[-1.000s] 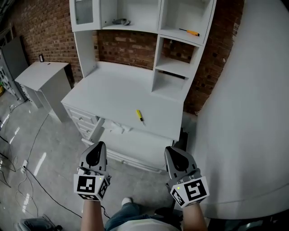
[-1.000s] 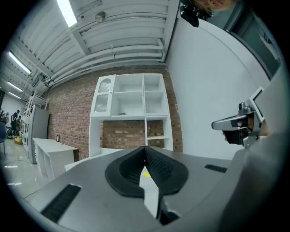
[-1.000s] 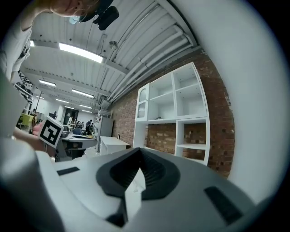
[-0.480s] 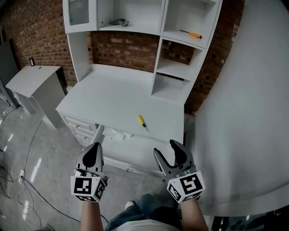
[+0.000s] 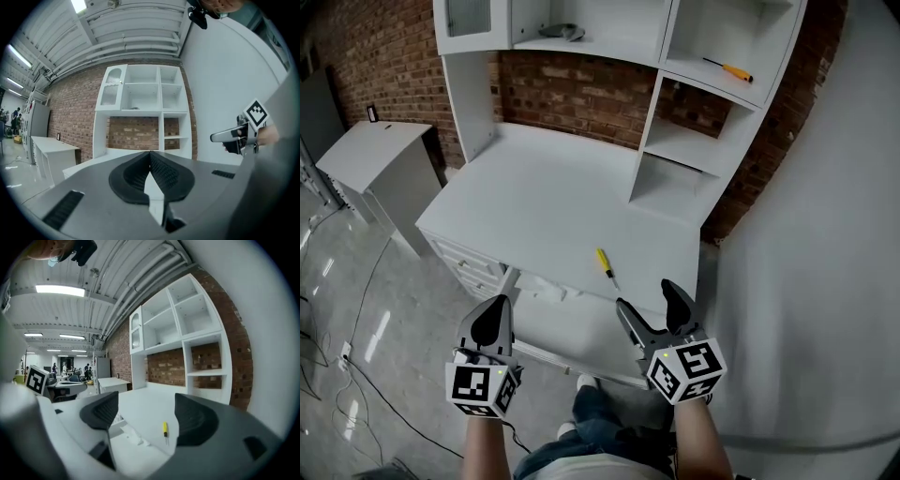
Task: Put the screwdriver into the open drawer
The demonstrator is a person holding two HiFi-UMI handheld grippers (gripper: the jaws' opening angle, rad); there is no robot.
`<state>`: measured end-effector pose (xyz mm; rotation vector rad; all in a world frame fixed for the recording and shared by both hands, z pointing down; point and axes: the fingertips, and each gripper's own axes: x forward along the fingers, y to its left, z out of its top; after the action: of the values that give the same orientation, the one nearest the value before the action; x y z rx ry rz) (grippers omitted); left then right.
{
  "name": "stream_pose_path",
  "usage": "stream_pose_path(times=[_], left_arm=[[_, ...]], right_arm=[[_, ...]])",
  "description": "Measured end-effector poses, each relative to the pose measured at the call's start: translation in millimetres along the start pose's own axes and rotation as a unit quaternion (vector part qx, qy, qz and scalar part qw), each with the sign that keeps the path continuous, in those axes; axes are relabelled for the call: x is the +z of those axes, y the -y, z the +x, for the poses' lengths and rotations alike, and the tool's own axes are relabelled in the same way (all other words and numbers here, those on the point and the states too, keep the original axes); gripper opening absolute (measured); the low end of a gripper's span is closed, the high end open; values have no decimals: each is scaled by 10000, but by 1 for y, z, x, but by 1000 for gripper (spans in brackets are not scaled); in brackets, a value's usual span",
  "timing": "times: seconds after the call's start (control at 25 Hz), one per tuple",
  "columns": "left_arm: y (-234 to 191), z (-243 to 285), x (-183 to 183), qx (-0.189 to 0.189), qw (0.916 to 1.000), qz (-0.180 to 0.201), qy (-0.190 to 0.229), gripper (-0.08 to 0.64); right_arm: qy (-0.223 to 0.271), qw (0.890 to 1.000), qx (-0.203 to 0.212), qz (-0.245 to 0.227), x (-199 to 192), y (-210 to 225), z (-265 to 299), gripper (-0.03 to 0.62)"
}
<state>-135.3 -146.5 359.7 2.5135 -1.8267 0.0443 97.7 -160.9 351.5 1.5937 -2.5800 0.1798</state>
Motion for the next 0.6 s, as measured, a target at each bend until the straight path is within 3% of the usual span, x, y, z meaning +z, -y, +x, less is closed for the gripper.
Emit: stream_pose_path(times=[0.16,0.32,0.6], left_arm=[[-10,35,-7,68,9999,18,-133,12],[-14,66,-24,77,9992,-2,-391,12],[-24,105,-56,84,9966,-47,-816,12]], right_arm=[[-675,9976,62,152,-33,26,51,350],[-1364,9899,231,321,-75,43,99,287],[-2822,9588,335,-32,-177,66,171,196]])
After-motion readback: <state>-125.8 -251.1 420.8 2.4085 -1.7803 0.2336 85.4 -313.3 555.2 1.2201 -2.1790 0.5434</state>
